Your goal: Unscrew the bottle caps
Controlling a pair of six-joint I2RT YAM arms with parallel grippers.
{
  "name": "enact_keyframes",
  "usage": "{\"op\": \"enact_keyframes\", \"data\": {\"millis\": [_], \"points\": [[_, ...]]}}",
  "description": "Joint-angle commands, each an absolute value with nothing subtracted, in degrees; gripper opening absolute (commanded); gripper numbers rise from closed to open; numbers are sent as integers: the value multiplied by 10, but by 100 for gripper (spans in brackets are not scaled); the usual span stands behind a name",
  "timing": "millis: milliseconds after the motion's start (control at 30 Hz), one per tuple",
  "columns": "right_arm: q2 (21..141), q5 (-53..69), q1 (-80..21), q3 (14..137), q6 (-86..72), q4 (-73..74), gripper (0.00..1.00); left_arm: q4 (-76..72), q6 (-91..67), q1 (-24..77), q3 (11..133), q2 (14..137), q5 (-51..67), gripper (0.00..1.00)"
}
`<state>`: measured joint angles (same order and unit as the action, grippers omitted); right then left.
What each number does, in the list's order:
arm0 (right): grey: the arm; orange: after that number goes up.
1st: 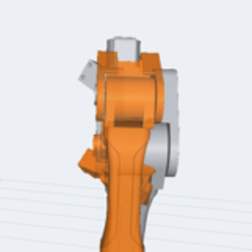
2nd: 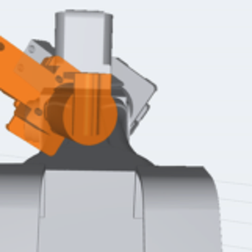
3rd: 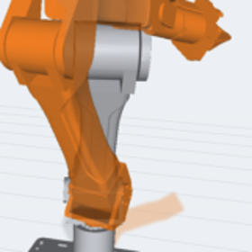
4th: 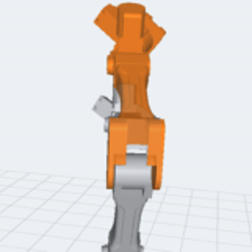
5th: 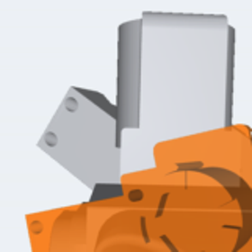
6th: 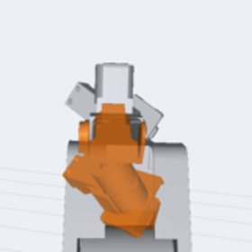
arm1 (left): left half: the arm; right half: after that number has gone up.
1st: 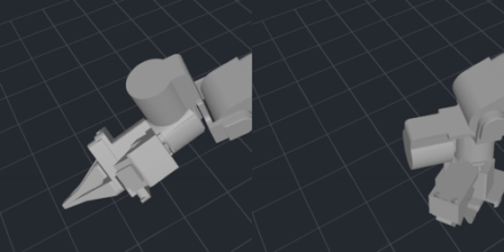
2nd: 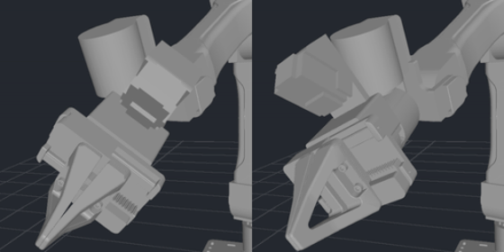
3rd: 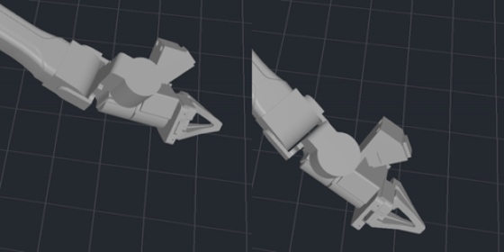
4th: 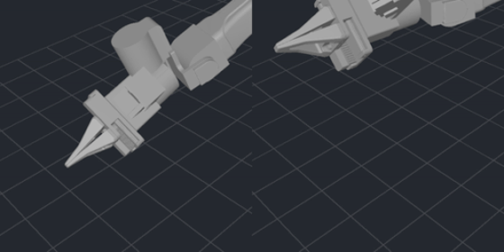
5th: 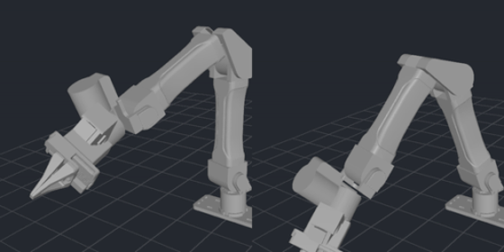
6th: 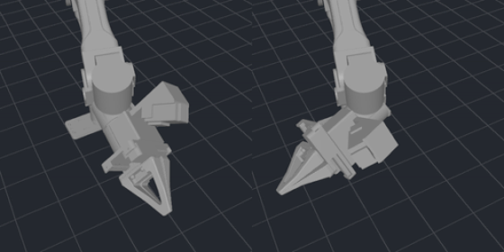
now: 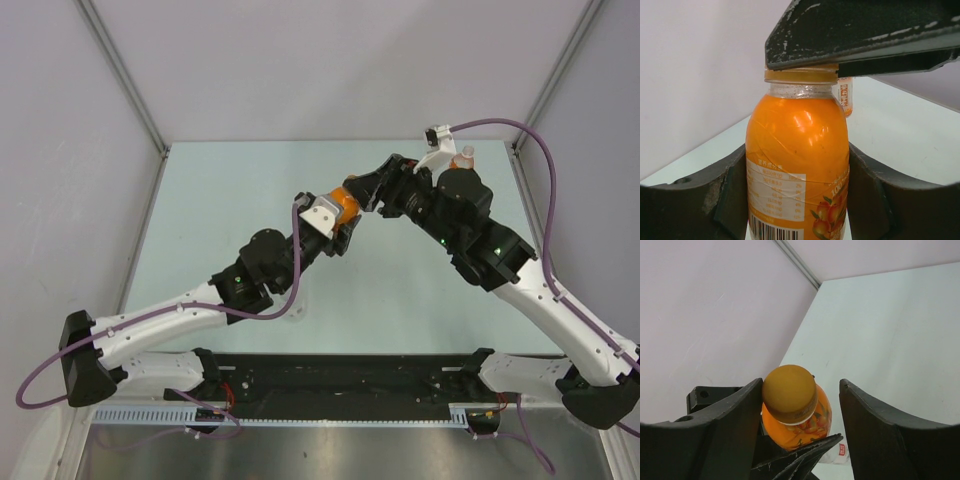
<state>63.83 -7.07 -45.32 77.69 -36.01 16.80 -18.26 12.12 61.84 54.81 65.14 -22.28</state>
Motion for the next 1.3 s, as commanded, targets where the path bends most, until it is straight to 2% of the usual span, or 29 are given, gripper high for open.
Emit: {"op": "enact_keyframes", "data": {"millis": [0,100,333,433,467,567,667,767,800,933,1267], "points": [[646,-73,-456,789,-359,134,61,-208,133,627,542,634,-222,0],[647,-71,-456,789,-360,131,50,-209,134,629,543,634,-225,0],[649,-69,-456,789,-361,134,36,-209,136,632,543,635,-227,0],[649,-63,-456,789,-358,137,17,-207,133,631,544,634,-229,0],[648,-62,-457,789,-356,141,0,-206,131,632,546,632,-228,0],[645,-43,-456,789,-337,141,0,-182,121,630,559,624,-211,0],[636,-24,-456,789,-308,138,0,-149,89,614,572,606,-143,0],[623,14,-447,789,-282,134,0,-130,26,569,575,579,-21,0],[619,38,-443,789,-277,133,0,-130,-8,555,575,575,56,0],[606,116,-418,789,-258,127,0,-127,-68,489,588,564,204,0],[575,308,-396,789,-171,123,0,-178,-202,419,628,603,501,0]]}}
